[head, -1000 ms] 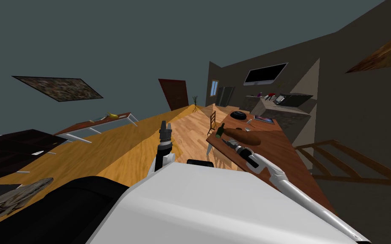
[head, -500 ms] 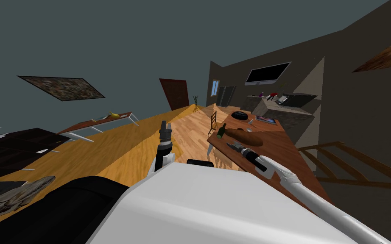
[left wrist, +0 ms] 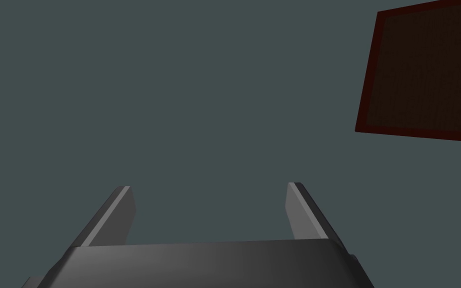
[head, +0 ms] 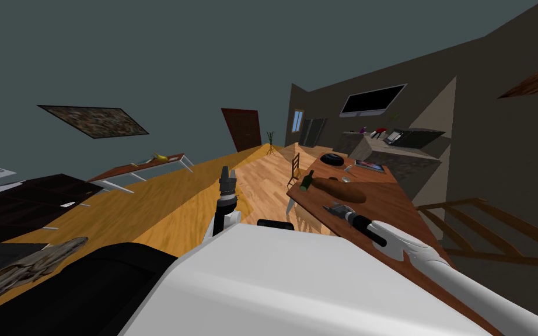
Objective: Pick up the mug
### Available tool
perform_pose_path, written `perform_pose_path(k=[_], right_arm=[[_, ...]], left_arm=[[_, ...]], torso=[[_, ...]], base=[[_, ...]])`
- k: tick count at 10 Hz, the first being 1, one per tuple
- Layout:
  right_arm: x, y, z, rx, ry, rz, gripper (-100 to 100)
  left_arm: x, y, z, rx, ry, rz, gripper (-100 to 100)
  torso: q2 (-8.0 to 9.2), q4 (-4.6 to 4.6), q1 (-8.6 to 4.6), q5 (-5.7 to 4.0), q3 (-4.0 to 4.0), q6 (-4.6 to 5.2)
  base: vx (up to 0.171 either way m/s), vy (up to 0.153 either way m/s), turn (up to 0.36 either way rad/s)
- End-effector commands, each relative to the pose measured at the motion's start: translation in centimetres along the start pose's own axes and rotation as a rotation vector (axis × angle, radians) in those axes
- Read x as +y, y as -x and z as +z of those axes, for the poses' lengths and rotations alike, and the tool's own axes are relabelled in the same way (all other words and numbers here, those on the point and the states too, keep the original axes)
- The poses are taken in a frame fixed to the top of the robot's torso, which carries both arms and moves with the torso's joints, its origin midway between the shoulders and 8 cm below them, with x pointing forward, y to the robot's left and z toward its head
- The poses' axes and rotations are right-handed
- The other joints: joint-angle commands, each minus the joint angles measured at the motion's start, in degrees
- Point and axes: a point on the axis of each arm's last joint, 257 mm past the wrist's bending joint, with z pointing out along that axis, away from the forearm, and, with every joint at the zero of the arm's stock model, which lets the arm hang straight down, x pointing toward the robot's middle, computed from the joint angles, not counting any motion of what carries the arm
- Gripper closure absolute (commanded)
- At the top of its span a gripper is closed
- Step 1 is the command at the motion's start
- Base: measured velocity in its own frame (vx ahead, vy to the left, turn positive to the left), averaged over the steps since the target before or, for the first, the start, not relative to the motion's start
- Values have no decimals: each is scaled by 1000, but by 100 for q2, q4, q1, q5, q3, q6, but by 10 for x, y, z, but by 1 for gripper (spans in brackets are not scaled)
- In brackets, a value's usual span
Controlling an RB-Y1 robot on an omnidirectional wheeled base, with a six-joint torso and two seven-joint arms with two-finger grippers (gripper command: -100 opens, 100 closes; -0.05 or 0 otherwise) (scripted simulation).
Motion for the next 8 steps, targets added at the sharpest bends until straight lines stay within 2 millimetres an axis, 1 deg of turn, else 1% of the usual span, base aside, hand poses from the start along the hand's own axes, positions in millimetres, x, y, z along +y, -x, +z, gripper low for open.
perform_pose_path(k=[1,3,4,5,8], right_arm=[[-18,-27,-15,72,-19,-58,-100],[-49,-57,-37,160,-48,-139,-100],[-60,-70,-46,198,-57,-170,-100],[-60,-70,-46,198,-57,-170,-100],[-90,-99,-73,292,-81,-248,-100]], left_arm=[[0,0,0,0,0,0,0],[0,0,0,0,0,0,0],[0,0,0,0,0,0,0],[0,0,0,0,0,0,0],[0,0,0,0,0,0,0]], torso=[[0,0,0,0,0,0],[2,0,1,0,1,2],[1,0,1,1,0,0],[1,1,1,1,1,1],[-1,0,-1,-1,0,-1]], base=[[-1,21,43],[0,24,29],[-5,23,28],[-3,13,9],[0,18,21]])
